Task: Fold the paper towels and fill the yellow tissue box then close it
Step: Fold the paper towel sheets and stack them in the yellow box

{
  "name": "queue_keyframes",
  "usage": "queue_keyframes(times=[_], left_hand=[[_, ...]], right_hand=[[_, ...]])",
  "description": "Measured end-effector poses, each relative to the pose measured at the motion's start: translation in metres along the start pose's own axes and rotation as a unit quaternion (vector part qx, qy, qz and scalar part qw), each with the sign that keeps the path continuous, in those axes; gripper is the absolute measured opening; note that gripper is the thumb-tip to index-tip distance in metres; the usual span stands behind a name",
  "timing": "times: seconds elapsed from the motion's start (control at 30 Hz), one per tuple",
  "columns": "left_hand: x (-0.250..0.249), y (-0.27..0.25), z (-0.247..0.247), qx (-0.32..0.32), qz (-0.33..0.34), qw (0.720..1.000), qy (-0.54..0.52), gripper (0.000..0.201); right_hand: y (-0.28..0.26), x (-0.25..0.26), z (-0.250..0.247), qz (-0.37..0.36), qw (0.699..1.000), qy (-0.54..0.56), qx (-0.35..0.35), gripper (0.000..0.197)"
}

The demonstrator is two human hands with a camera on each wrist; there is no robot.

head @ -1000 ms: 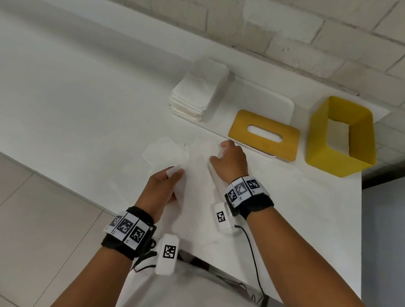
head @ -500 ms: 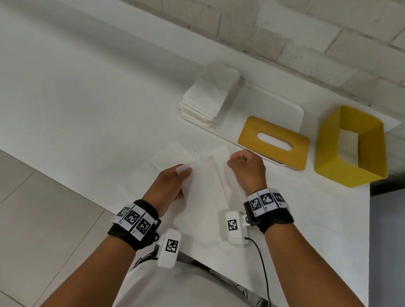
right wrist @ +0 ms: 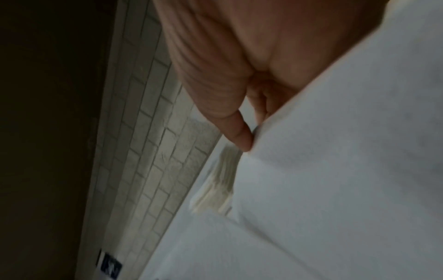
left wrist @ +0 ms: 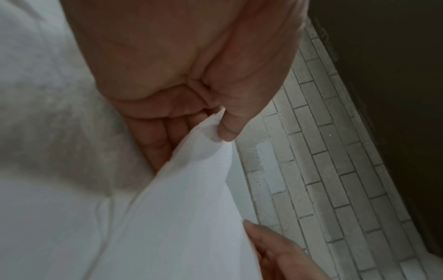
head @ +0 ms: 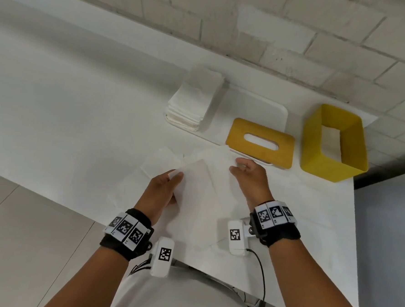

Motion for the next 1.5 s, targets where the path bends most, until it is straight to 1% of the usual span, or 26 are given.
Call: queue_keyframes(times=[0.03, 0.07, 0.13, 0.23, 0.33, 0.43, 0.5, 0.57, 0.63, 0.7, 0.73, 0.8, 0.83, 0.9, 0.97, 1.03, 1.1, 1.13, 1.2, 1.23, 1.33, 1.5], left_hand=[[-0.002, -0.001, 0.001, 0.004, 0.004, 1.0, 0.0, 0.025], [-0.005, -0.002, 0.002, 0.01, 0.009, 1.0, 0.001, 0.025], [-0.012, -0.005, 0.008, 0.022, 0.02, 1.0, 0.003, 0.026], [-0.024, -0.006, 0.016, 0.036, 0.04, 0.998, 0.015, 0.026], [-0.036, -0.006, 0.023, 0.042, 0.058, 0.997, 0.02, 0.027], [-0.047, -0.006, 0.031, 0.061, 0.057, 0.996, 0.006, 0.027], [-0.053, -0.008, 0.038, 0.082, 0.047, 0.996, -0.008, 0.025], [-0.06, -0.013, 0.044, 0.108, 0.041, 0.993, -0.021, 0.026], [-0.066, -0.02, 0.05, 0.14, 0.049, 0.988, -0.032, 0.03], [-0.069, -0.026, 0.055, 0.176, 0.052, 0.981, -0.061, 0.036], [-0.07, -0.029, 0.058, 0.19, 0.048, 0.977, -0.082, 0.038], [-0.07, -0.034, 0.061, 0.218, 0.045, 0.969, -0.111, 0.032], [-0.069, -0.036, 0.061, 0.229, 0.045, 0.965, -0.117, 0.033], [-0.065, -0.042, 0.063, 0.255, 0.026, 0.957, -0.137, 0.044], [-0.064, -0.048, 0.065, 0.281, 0.01, 0.944, -0.171, 0.046], [-0.06, -0.052, 0.066, 0.3, 0.011, 0.934, -0.194, 0.047], [-0.055, -0.054, 0.066, 0.297, 0.013, 0.93, -0.217, 0.057], [-0.053, -0.054, 0.066, 0.285, 0.017, 0.933, -0.219, 0.055], [-0.051, -0.053, 0.066, 0.239, 0.029, 0.951, -0.194, 0.038], [-0.051, -0.052, 0.065, 0.213, 0.033, 0.96, -0.18, 0.033], [-0.049, -0.047, 0.063, 0.162, 0.028, 0.972, -0.167, 0.034], [-0.05, -0.043, 0.058, 0.123, 0.022, 0.979, -0.161, 0.032]], right_hand=[[-0.005, 0.001, -0.006, -0.002, 0.999, 0.044, 0.002, 0.02], [-0.011, 0.003, -0.013, -0.002, 0.996, 0.083, 0.013, 0.018], [-0.022, 0.009, -0.027, -0.005, 0.989, 0.141, 0.042, 0.02], [-0.042, 0.031, -0.05, -0.03, 0.978, 0.193, 0.072, 0.024], [-0.057, 0.049, -0.065, -0.067, 0.957, 0.26, 0.106, 0.03], [-0.066, 0.057, -0.072, -0.093, 0.932, 0.321, 0.141, 0.034], [-0.074, 0.059, -0.069, -0.099, 0.927, 0.319, 0.169, 0.034], [-0.083, 0.059, -0.06, -0.104, 0.939, 0.273, 0.182, 0.031], [-0.09, 0.057, -0.045, -0.116, 0.955, 0.211, 0.171, 0.03], [-0.095, 0.052, -0.032, -0.129, 0.968, 0.165, 0.135, 0.029], [-0.097, 0.049, -0.027, -0.13, 0.971, 0.16, 0.118, 0.028], [-0.102, 0.047, -0.021, -0.126, 0.974, 0.164, 0.096, 0.026], [-0.103, 0.047, -0.02, -0.123, 0.974, 0.165, 0.091, 0.026], [-0.106, 0.046, -0.017, -0.119, 0.975, 0.165, 0.085, 0.026], [-0.109, 0.045, -0.016, -0.115, 0.975, 0.176, 0.075, 0.025], [-0.111, 0.045, -0.013, -0.113, 0.972, 0.194, 0.065, 0.024], [-0.112, 0.045, -0.011, -0.114, 0.97, 0.206, 0.056, 0.024], [-0.113, 0.046, -0.01, -0.114, 0.97, 0.208, 0.052, 0.025], [-0.113, 0.046, -0.009, -0.111, 0.97, 0.21, 0.049, 0.027], [-0.114, 0.046, -0.009, -0.109, 0.97, 0.212, 0.05, 0.027], [-0.114, 0.046, -0.007, -0.102, 0.969, 0.216, 0.056, 0.028], [-0.112, 0.043, -0.009, -0.102, 0.971, 0.21, 0.048, 0.03]])
Point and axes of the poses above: each hand's wrist, its own y-axis towards the middle knuckle, its own z-axis out of the palm, x = y × z, the point moved 4 cm from there along y, towards the middle knuckle, and after that the axes turned 9 degrees about -y, right-handed, at the moved point
